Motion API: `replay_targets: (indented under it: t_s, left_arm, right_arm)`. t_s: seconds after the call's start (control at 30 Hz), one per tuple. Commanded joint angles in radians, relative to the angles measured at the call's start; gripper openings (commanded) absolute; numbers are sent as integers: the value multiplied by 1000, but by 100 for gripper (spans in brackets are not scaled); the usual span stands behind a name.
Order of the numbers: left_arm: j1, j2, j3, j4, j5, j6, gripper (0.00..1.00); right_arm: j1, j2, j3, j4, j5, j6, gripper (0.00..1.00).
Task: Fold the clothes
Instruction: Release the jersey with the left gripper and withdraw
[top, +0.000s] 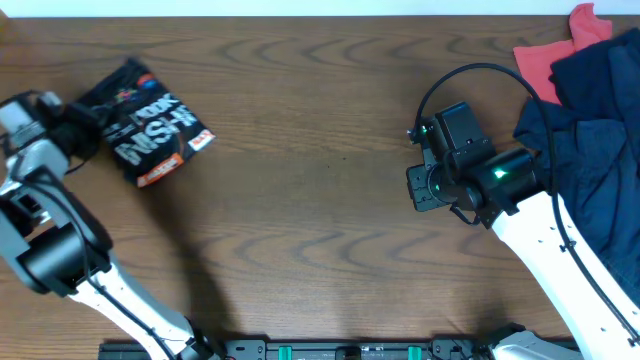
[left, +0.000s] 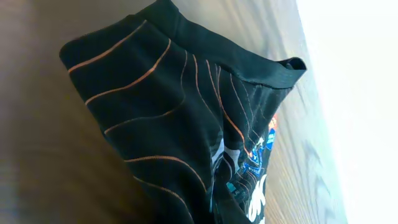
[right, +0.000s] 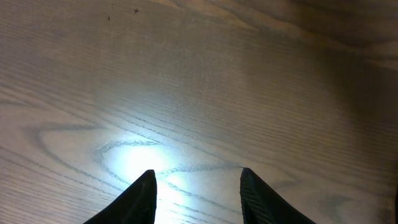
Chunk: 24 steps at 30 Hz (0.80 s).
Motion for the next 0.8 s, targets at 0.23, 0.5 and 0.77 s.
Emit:
replay_targets:
  t_s: [0.23,0.5,0.77]
  left_arm:
    - [110,7,11,7,-39,-12,98]
    - [124,-45,11,-100,-44,2,98]
    - [9,-261,11,-234,-314,135,98]
  right_arm:
    - [-4,-9,17,1,16,-11,43]
    - [-9,-9,17,23,22,10,52]
    - [-67,9,17,116,21,47,72]
